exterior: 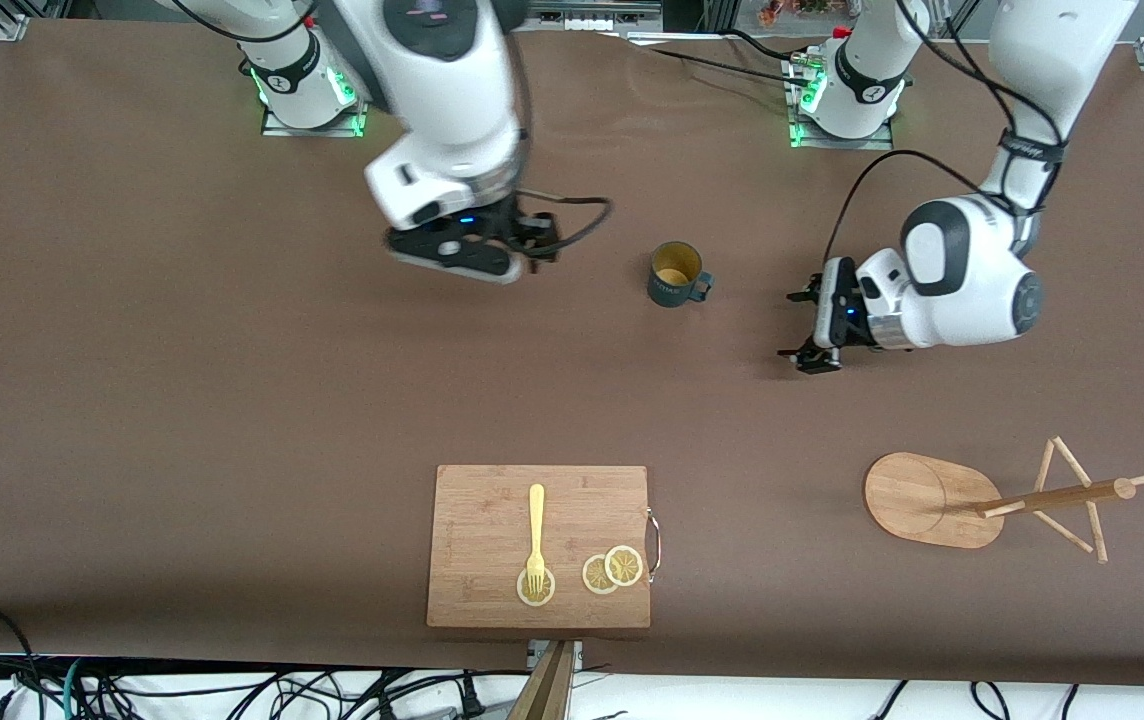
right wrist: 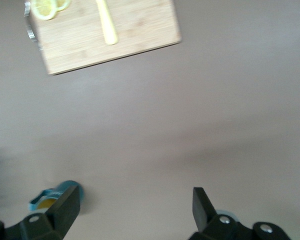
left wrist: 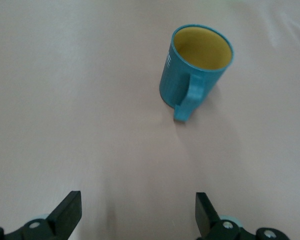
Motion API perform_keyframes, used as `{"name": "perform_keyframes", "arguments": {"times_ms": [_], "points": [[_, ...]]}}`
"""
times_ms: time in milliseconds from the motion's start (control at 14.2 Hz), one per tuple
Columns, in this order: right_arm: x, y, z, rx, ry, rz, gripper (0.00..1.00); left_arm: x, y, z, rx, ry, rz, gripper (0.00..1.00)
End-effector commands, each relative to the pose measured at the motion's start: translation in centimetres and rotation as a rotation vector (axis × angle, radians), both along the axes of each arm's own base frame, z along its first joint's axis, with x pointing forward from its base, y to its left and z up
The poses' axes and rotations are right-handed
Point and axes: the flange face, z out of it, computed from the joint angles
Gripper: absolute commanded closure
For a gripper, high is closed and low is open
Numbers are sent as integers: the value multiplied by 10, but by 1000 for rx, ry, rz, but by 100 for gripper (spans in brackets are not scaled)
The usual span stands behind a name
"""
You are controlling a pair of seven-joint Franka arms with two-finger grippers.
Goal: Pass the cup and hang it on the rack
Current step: 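Withdraw the right gripper while the left gripper reaches the mug handle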
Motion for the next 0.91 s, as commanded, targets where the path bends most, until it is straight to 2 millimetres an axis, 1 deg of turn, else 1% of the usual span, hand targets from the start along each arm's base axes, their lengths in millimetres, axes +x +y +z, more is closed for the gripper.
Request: {"name": "perform_keyframes", "arguments": {"times_ms": [0,141,281,492,562,633,703,773,844], "points": [[3,-57,19,-18,61,27,1,-6,-12,-31,-110,-60,-36,0],[5,-110,34,-24,90,38,1,-13,-22,-46,-170,-96,-89,0],[2,-167,44,1,106,68,1,-16,-26,-54,-197,-109,-105,0],[-4,-243,42,46,123,94,0,-29,-44,-59,-223,-104,-139,0],[-6,-266,43,61,114,122,0,-33,-45,-61,-225,-101,-145,0],[-9,-286,44,76,111,146,1,-36,-46,-62,-226,-98,-144,0],[-11,-301,43,84,113,152,0,-46,-50,-66,-235,-80,-129,0],[-15,-310,45,73,109,155,0,-54,-50,-68,-242,-78,-111,0],[-22,-319,43,52,109,161,1,-59,-48,-71,-238,-94,-114,0]]}}
